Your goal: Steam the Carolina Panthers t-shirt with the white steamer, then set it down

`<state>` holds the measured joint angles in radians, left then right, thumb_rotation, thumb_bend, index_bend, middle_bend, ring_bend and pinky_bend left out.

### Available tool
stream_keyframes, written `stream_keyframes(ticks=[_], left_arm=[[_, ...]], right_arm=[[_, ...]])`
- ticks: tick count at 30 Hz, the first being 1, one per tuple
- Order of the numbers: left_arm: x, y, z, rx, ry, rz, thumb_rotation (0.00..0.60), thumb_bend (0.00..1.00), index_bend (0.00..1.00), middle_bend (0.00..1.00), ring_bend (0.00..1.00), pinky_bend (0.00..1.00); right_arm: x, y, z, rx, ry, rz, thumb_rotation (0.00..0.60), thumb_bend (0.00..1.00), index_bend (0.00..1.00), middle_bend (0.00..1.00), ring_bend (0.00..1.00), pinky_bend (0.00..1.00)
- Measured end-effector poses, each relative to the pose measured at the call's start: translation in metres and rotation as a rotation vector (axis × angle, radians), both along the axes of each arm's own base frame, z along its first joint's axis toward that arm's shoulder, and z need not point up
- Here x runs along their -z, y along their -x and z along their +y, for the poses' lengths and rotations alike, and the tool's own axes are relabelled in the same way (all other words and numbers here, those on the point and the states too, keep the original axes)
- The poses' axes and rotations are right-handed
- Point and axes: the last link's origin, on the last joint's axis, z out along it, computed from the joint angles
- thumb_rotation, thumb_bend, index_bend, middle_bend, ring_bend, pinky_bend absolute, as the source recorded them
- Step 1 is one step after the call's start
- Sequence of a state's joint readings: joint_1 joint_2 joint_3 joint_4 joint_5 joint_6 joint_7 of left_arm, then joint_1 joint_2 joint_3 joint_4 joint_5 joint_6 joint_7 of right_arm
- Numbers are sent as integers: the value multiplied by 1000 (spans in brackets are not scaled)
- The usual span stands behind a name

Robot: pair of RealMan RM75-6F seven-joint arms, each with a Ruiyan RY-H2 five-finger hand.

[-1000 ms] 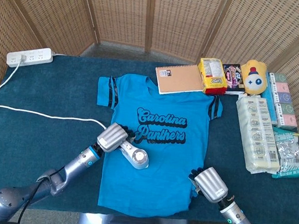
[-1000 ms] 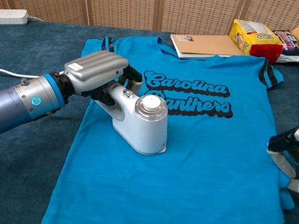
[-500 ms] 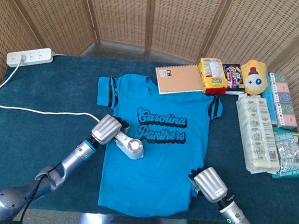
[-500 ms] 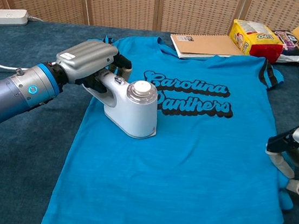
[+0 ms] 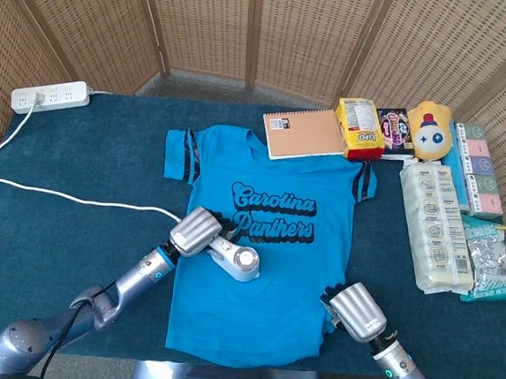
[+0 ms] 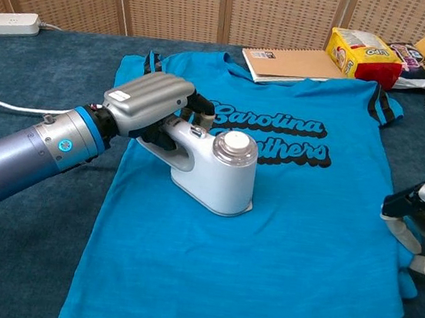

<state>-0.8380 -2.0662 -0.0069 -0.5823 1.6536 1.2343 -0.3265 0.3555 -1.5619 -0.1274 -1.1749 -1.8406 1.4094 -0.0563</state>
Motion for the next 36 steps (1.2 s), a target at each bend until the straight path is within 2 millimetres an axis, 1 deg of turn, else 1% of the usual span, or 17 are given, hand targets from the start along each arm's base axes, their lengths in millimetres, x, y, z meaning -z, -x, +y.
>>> stream_keyframes(ticks=[6, 11, 15, 19, 25, 30, 36], left_arm=[[7, -9, -15, 50, 36, -18, 600, 515, 574, 662, 605, 728], [5, -9, -15, 61, 28, -20, 600, 514, 573, 662, 605, 728], [1, -5, -12, 60, 14, -12, 600, 514, 573, 663, 605, 728], [-5, 7, -10, 55, 2, 12, 600, 511, 573, 663, 606, 728], [-10, 18, -14, 63, -7, 20, 600, 511, 574, 662, 605, 728], [-12, 21, -18, 65, -12, 5, 600, 510, 573, 662, 605, 728], [-9, 16, -23, 76, -6, -20, 600, 510, 573, 662, 606, 728]], right_arm=[[0, 1, 1, 5, 0, 1, 600, 442, 737, 649, 697, 744], [-1, 2, 1, 4, 0, 2, 600, 442, 737, 649, 698, 744], [-1, 2, 0, 5, 1, 2, 600, 441, 737, 649, 699, 745], [1, 1, 1, 4, -4, 2, 600, 442, 737, 649, 700, 745], [3, -1, 0, -2, -9, 2, 600, 442, 737, 649, 700, 745], [3, -1, 0, -3, -10, 3, 600, 442, 737, 649, 700, 746], [2, -1, 0, -2, -6, 2, 600, 442, 737, 649, 700, 746]])
